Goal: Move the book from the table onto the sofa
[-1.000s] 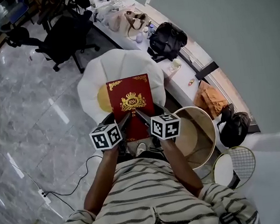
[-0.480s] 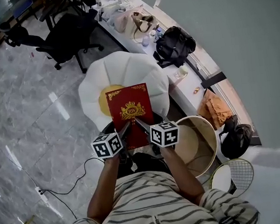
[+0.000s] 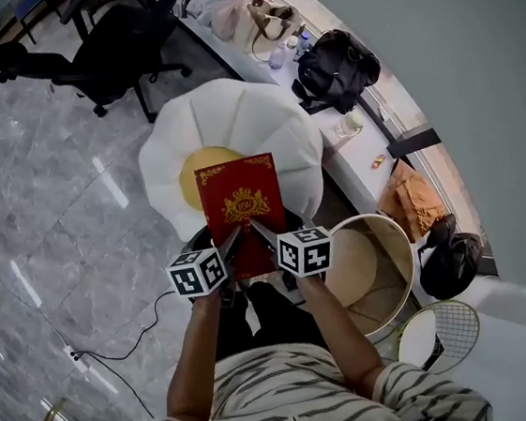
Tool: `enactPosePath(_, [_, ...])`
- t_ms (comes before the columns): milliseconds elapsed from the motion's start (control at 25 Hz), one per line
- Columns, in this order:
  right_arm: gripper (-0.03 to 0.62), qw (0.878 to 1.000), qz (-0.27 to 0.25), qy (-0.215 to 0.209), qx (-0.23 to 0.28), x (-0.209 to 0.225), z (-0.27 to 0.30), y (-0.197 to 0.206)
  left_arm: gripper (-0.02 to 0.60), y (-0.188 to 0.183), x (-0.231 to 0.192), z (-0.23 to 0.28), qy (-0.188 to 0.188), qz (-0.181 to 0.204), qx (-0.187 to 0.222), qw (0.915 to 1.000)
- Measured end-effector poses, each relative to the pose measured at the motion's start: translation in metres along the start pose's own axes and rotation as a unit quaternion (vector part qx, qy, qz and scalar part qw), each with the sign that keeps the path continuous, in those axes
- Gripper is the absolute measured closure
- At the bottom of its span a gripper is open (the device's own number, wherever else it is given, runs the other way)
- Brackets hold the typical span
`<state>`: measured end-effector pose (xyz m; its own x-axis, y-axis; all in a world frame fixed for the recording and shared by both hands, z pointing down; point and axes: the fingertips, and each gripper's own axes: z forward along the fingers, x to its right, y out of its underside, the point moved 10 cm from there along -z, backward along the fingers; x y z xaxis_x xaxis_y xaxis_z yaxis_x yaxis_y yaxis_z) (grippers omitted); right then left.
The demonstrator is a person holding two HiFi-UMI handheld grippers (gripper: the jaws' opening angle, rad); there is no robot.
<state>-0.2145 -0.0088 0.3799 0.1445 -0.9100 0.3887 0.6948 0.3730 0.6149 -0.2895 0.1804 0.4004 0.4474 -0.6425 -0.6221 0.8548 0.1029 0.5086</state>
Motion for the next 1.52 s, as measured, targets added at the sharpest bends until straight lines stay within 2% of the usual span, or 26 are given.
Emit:
enactPosePath(720, [0.255, 0.999, 0.018, -0.003, -0.041, 0.081, 0.110, 0.058, 0.258, 0.049, -0.077, 0.110, -0.023, -0.022, -0.028, 0.9991])
enactPosePath(1240, [0.260, 0.996, 0.026, -0.003, -0.082, 0.130, 0.201, 0.098, 0.259, 0.077, -0.144, 0.189, -0.039, -0.029, -0.062, 0.9969])
enactPosePath(1520, [0.263, 0.993, 0.042, 0.000, -0.113, 0.158, 0.252, 0.115, 0.259, 0.090, -0.183, 0.233, -0.044, -0.049, -0.087, 0.9941])
